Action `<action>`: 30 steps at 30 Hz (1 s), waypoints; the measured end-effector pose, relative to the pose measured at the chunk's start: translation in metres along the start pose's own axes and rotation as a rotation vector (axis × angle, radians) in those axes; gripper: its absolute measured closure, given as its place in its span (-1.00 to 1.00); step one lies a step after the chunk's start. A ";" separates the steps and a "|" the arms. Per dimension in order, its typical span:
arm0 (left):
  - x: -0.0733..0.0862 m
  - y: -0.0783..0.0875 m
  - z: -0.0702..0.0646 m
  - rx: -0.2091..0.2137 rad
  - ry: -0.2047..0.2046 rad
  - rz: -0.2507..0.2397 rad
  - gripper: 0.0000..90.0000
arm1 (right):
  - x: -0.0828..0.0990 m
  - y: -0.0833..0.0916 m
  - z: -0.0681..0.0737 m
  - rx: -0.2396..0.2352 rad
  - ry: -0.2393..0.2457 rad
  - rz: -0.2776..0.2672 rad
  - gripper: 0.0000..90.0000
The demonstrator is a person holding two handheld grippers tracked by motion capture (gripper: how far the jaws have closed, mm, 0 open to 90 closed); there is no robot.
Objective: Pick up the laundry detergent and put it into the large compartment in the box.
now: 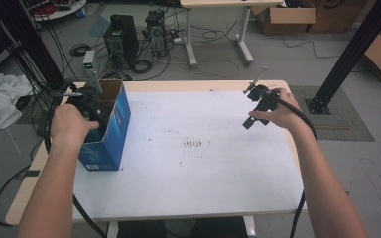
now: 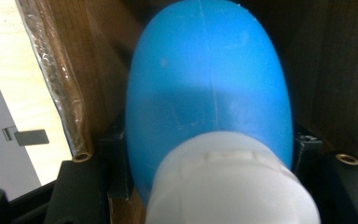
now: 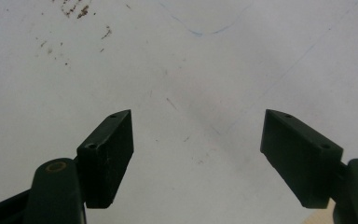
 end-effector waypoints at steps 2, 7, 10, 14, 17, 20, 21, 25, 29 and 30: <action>0.000 0.000 -0.001 -0.002 -0.002 -0.001 -0.18 | 0.000 0.000 0.000 0.000 0.001 -0.001 -0.44; 0.000 0.000 -0.003 -0.021 -0.022 0.006 -0.24 | 0.000 0.001 0.000 0.002 0.003 -0.004 -0.44; 0.000 0.001 -0.004 -0.019 -0.021 0.007 -0.26 | 0.000 0.002 0.000 0.001 -0.002 -0.003 -0.44; 0.000 0.001 -0.003 -0.020 -0.024 0.004 -0.25 | 0.001 0.002 0.000 0.003 -0.002 -0.005 -0.44; 0.000 0.001 -0.003 -0.019 -0.026 0.002 -0.25 | 0.001 0.002 0.001 0.002 -0.002 -0.001 -0.44; 0.000 0.001 -0.003 -0.020 -0.025 0.002 -0.24 | 0.000 0.002 0.001 0.001 -0.003 -0.003 -0.44; 0.000 0.001 -0.003 -0.016 -0.022 0.000 -0.24 | 0.000 0.002 0.001 0.002 0.000 -0.003 -0.44; -0.001 0.002 -0.003 -0.010 -0.020 -0.003 -0.27 | 0.000 0.003 0.001 0.003 -0.001 -0.004 -0.44; -0.001 0.003 -0.004 -0.015 -0.032 -0.003 -0.32 | 0.000 0.003 0.001 0.002 0.001 -0.004 -0.44; -0.001 0.005 -0.004 -0.017 -0.041 -0.002 -0.34 | 0.000 0.003 0.000 0.003 0.001 -0.006 -0.44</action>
Point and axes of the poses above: each handheld gripper's, and its own axes: y roughly backward along the jaws, x roughly out of its underside, z roughly to its left, the point moved 5 cm from there along -y, roughly forward along the jaws, and after that the axes turned 3 degrees about -x, right-handed, at the moved point
